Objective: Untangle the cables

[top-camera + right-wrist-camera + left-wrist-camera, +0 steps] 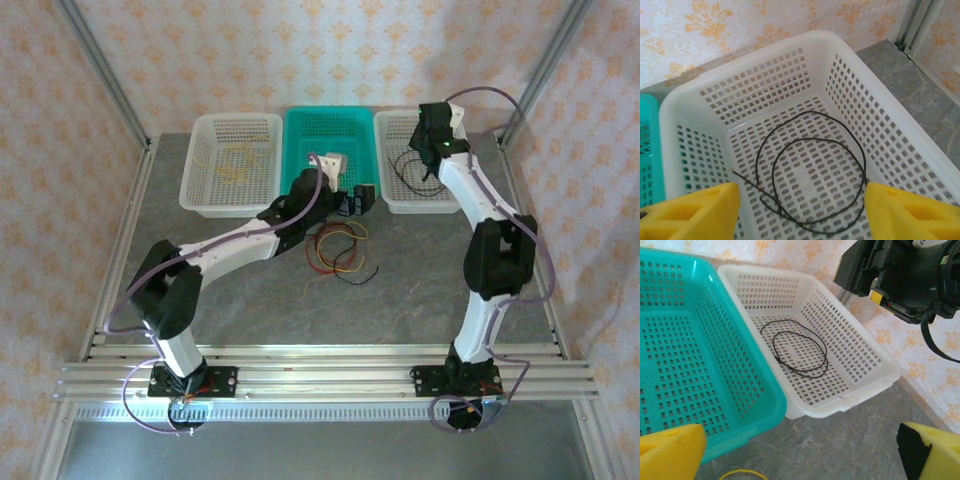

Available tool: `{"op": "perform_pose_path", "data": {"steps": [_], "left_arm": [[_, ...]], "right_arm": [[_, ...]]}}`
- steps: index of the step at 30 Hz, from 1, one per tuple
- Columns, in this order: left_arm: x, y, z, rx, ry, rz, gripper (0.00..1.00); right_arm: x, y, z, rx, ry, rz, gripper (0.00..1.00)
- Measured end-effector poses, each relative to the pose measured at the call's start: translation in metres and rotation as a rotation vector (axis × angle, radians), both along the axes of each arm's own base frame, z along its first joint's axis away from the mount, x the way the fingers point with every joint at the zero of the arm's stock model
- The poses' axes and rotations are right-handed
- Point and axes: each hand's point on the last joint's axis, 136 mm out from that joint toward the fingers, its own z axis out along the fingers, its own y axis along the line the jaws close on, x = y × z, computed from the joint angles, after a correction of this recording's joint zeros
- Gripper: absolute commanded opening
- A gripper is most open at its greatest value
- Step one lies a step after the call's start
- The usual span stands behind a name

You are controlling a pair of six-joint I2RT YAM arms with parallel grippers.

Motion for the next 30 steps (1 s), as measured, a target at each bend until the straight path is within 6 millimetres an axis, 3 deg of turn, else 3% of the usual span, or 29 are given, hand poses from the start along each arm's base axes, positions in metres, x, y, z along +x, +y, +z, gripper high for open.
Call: {"op": "perform_pose_path", "data": {"steps": [6, 11, 17, 23, 30], "left_arm": [[-0.032, 0.021, -0.020, 0.042, 0.031, 0.015, 0.99], [-0.056, 0.048, -0.049, 0.067, 0.085, 0.052, 0.99], [-0.079, 0.076, -0.070, 0.054, 0.132, 0.109, 0.97], [-0.092, 0.090, -0.086, 0.032, 0.174, 0.141, 0.94], [-0.104, 0.111, -0.097, -0.066, 0.205, 0.190, 0.94]], "right_arm": [[-0.044, 0.018, 0.019, 0.050, -0.045, 0.027, 0.73], [-0.087, 0.052, 0.011, 0.083, -0.032, 0.087, 0.73], [-0.139, 0.093, -0.001, 0.123, -0.012, 0.156, 0.65], [-0.180, 0.142, -0.034, 0.191, 0.049, 0.228, 0.58], [-0.217, 0.219, -0.087, 0.237, 0.154, 0.323, 0.51]]}}
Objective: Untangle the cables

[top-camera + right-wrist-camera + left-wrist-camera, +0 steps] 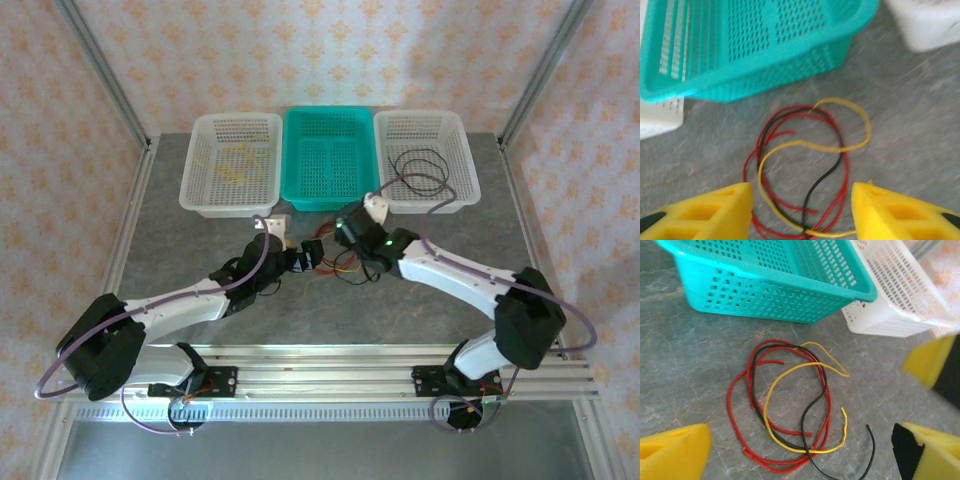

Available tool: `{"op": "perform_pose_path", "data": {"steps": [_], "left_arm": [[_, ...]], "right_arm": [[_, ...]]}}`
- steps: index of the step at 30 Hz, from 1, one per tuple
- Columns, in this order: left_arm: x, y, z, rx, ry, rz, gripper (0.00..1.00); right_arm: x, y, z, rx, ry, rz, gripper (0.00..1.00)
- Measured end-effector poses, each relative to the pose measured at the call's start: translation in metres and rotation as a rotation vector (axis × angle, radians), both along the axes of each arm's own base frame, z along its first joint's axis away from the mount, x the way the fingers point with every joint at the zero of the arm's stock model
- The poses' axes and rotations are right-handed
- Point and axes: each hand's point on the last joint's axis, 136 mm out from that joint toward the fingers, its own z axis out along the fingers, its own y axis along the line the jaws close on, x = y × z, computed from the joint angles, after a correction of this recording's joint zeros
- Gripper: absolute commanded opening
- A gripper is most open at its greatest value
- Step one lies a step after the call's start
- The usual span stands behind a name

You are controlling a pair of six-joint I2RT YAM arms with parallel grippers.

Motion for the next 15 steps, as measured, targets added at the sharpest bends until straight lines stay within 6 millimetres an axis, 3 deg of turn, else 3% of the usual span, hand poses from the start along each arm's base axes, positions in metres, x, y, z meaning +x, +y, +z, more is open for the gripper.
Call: {"op": "perform_pose_path", "data": {"steps": [6, 15], "left_arm": [[0.002, 0.032, -0.009, -0.099, 0.021, 0.082, 0.94], [0.007, 0.061, -0.009, -0.225, 0.029, 0.135, 0.94]], "right_arm": [[-0.005, 0.040, -0.041, 0.040, 0.036, -0.004, 0.49], [0.015, 0.063, -0.072, 0.118, -0.002, -0.072, 0.58]]}}
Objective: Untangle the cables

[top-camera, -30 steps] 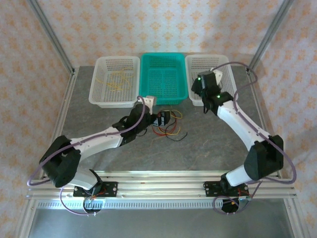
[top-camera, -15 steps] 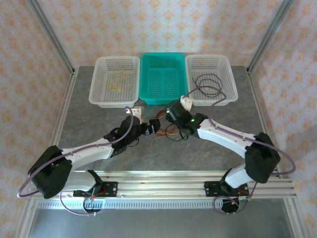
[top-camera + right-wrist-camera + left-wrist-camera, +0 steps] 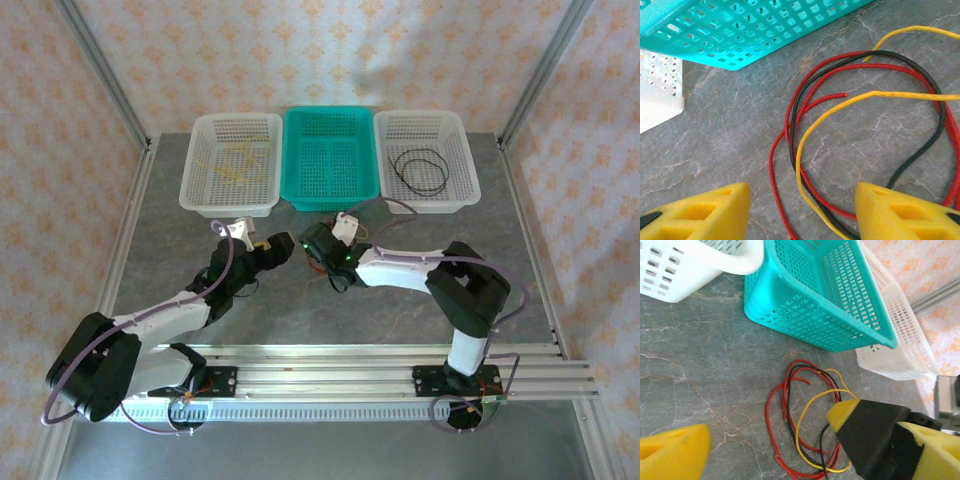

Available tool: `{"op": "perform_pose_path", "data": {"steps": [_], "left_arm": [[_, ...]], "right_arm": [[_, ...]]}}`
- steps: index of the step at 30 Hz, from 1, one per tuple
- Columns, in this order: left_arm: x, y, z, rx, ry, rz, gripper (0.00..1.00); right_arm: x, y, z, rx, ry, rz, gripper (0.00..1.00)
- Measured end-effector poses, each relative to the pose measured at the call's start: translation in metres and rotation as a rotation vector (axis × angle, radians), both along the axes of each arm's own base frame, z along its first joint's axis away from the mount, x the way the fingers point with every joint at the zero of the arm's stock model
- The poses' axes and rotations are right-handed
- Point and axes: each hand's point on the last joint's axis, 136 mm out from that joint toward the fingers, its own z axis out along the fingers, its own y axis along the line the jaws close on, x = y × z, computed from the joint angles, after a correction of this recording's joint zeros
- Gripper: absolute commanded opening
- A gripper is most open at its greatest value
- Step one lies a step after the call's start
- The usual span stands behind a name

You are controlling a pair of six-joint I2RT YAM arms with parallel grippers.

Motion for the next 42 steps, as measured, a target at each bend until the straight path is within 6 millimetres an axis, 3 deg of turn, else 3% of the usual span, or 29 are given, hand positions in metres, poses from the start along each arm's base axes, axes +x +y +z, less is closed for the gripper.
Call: {"op": "perform_pose_path", "data": {"steps": [5, 18, 26, 34, 42], "left_arm": [[0.001, 0.009, 0.003, -0.040, -0.004, 0.012, 0.93], [-0.001, 0.005, 0.005, -0.045, -0.011, -0.018, 0.93], [0.000, 0.004, 0.005, -0.031, -0.014, -0.024, 0.93], [0.002, 0.002, 0.003, -0.010, -0.013, -0.035, 0.93], [0.000, -0.018, 0.007, 0.009, -0.023, -0.094, 0.93]], "right_arm": [[0.013, 0.005, -0.014, 0.000, -0.007, -0.042, 0.57], [0.043, 0.007, -0.032, -0.011, -0.029, -0.103, 0.51], [0.049, 0.001, -0.043, -0.038, -0.024, -0.118, 0.32], [0.051, 0.003, -0.042, -0.031, -0.033, -0.113, 0.13], [0.039, -0.009, -0.025, -0.008, -0.048, -0.107, 0.04]]}}
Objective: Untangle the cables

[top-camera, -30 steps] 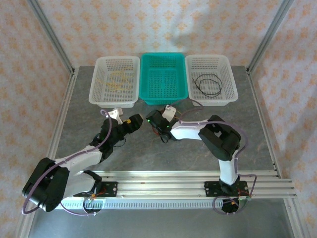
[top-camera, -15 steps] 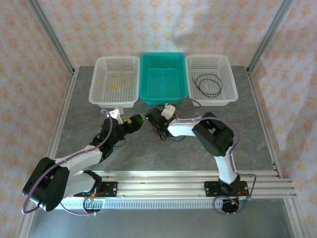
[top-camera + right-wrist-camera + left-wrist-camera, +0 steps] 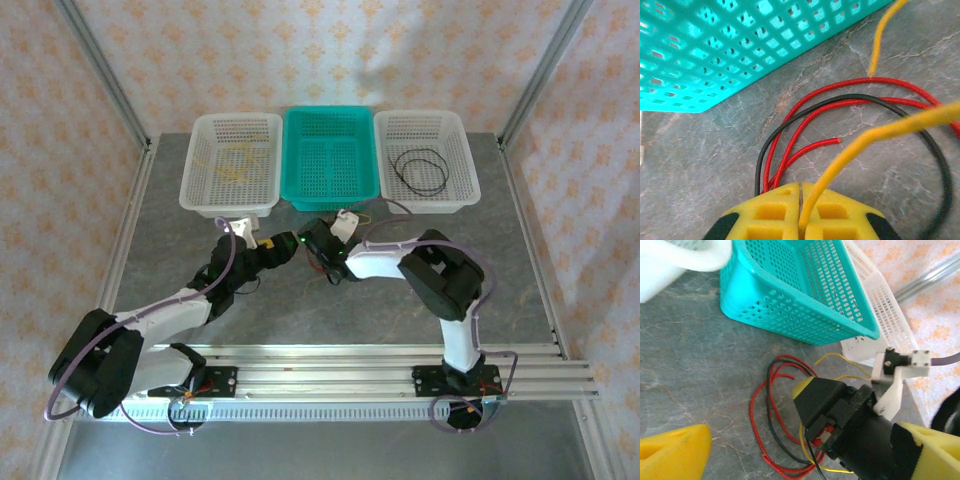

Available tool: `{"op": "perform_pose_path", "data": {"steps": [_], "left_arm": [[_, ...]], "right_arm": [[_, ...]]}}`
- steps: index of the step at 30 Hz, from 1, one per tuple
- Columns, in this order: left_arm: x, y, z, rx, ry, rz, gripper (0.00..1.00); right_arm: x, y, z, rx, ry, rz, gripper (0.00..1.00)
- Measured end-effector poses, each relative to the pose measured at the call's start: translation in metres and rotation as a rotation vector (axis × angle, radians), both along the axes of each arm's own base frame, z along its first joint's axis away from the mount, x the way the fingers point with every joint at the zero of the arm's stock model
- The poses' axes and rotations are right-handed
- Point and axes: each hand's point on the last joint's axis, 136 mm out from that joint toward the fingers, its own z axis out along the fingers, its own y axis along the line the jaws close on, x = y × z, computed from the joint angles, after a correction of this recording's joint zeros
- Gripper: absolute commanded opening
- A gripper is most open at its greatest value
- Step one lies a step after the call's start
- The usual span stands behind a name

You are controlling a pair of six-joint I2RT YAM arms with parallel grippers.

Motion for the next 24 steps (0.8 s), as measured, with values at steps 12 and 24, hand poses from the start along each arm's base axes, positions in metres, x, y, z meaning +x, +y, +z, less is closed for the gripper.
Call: {"op": "perform_pose_path", "data": {"steps": [12, 24], "left_arm": [[-0.007, -0.019, -0.010, 0.013, 0.018, -0.074, 0.88], [-0.020, -0.080, 0.021, -0.044, -0.076, -0.320, 0.76]], "right_arm": [[-0.036, -0.029, 0.056, 0.117, -0.056, 0.041, 0.01], [-0.062, -0.056, 0.119, 0.343, -0.129, 0.077, 0.00]]}}
